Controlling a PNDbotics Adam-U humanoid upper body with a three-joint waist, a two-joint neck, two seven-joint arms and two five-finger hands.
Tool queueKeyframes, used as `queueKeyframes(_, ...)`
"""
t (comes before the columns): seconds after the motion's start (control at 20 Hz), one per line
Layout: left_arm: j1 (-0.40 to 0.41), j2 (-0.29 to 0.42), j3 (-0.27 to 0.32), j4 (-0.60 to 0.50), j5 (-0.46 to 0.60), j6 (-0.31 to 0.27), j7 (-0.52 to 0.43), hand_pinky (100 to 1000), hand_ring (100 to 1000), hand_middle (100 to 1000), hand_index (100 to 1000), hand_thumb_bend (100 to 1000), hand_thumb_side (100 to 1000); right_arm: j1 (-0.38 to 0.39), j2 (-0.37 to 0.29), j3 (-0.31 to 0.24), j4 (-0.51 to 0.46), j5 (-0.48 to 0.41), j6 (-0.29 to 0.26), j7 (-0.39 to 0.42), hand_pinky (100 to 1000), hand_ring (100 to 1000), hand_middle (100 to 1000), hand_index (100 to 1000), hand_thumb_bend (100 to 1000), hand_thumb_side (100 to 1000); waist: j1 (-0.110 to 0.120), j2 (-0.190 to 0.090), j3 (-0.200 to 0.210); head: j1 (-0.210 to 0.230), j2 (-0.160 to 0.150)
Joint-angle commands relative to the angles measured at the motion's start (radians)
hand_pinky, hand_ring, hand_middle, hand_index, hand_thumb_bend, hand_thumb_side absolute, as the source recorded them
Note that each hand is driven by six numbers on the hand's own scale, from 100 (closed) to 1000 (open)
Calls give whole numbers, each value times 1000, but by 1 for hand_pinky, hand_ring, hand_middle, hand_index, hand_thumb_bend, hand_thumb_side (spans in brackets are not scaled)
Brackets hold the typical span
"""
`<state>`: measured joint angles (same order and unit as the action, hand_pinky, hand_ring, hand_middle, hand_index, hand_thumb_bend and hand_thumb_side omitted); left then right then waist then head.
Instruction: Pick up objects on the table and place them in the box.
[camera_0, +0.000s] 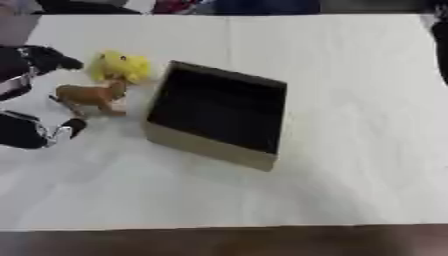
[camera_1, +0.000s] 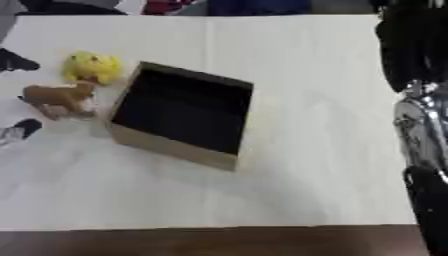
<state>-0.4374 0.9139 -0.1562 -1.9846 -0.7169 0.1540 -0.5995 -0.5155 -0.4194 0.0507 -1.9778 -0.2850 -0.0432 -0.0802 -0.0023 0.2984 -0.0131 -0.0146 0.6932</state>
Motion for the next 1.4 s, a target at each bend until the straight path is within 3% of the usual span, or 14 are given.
queueKeyframes(0.05,-13,17,8,-15,-2,8,-3,662,857,839,949,352,533,-10,-12,-2,-22,-4,-1,2,950,819,641,948,100,960,3,-18,-1,2,-9)
queueKeyframes(0.35,-14,15,7,-15,-3,16,-15,666,860,844,950,388,544,-10,-13,-2,-22,-4,0,2,950,819,641,948,100,962,4,-17,-4,2,-9)
queueKeyframes(0.5,-24,18,6,-15,-19,13,-29,704,882,858,953,526,579,-10,-14,-2,-22,-4,1,3,951,819,641,948,100,965,5,-15,-6,2,-8)
queueKeyframes(0.6,-38,23,1,-15,-44,-4,-51,738,897,858,951,572,584,-10,-14,-1,-22,-4,2,4,951,819,641,949,100,966,6,-14,-7,4,-7)
queueKeyframes(1.0,-99,19,-10,-9,-73,-15,-157,744,893,854,941,542,561,-12,-16,2,-22,-4,7,10,952,820,640,949,100,971,10,-10,-14,12,-6)
queueKeyframes(1.4,-173,-5,-24,106,-33,-20,-213,736,888,855,932,492,533,-18,-17,7,-22,-5,9,15,953,820,640,950,100,974,11,-3,-19,20,-13)
